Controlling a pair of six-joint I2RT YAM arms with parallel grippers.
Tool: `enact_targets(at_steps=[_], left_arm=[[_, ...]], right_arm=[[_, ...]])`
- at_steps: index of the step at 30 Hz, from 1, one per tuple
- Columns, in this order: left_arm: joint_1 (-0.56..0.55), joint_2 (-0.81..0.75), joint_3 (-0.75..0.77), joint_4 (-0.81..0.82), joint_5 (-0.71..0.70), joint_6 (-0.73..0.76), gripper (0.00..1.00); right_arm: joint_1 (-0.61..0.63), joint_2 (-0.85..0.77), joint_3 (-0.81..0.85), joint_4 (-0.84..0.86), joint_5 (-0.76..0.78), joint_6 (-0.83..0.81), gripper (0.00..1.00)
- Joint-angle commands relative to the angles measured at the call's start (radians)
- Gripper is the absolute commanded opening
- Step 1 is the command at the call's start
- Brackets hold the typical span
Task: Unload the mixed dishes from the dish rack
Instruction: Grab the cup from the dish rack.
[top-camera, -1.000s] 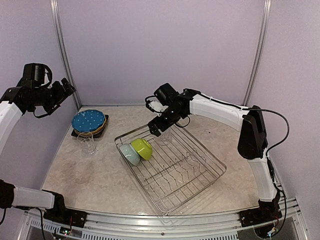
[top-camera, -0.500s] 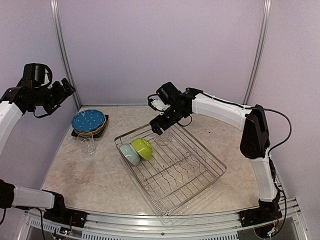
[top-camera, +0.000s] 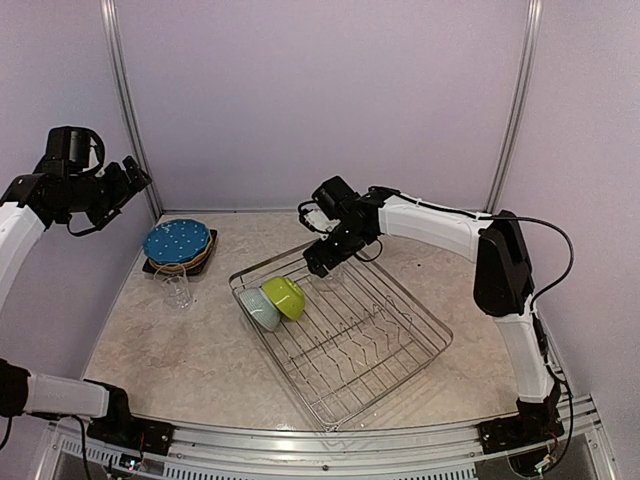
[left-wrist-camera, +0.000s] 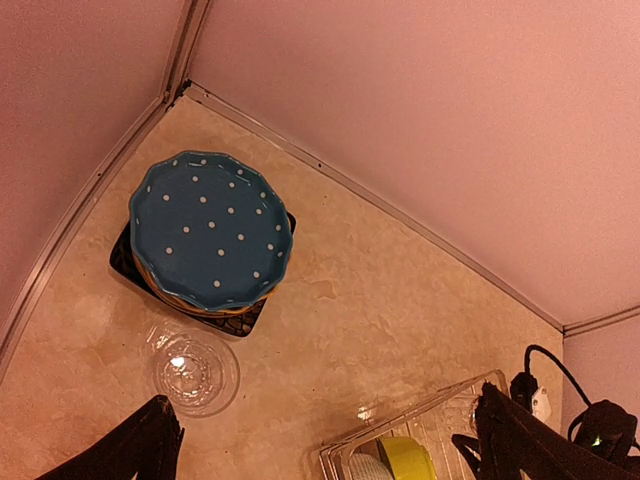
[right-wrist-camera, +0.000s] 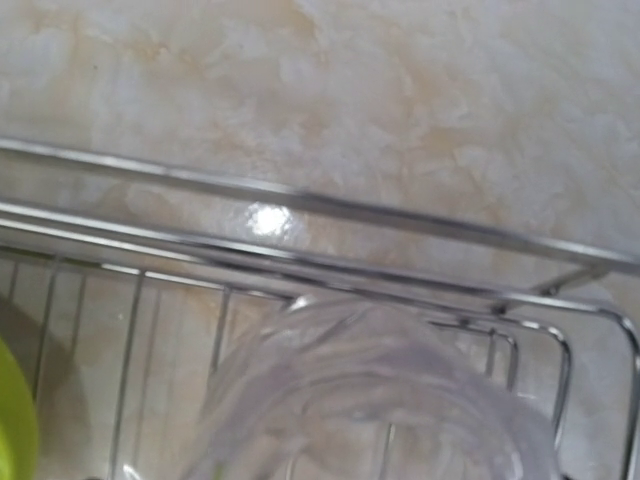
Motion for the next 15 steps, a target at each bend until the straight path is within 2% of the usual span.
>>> enact_targets(at_steps=[1,4,8,15], left_arm=[[-0.006,-0.002,0.017,-0.001,-0.006,0.013,0.99],[-0.006,-0.010,0.008,0.001,-0.016,0.019,0.99],[-0.006,-0.022,-0.003,0.011,-0.023,0.024,0.99],[-0.006,-0.036,-0.014,0.040,-0.039,0.041,0.99]], right_arm=[[-0.025,0.034,-0.007,0.015,-0.042,0.027,0.87],[-0.036,0.034,-0.004,0.024,-0.062,0.041,0.73],[-0.039,0.011,-0.010,0.029,-0.079,0.050,0.61],[-0.038,-0.072,-0.011,0.015,-0.129,0.065,0.50]])
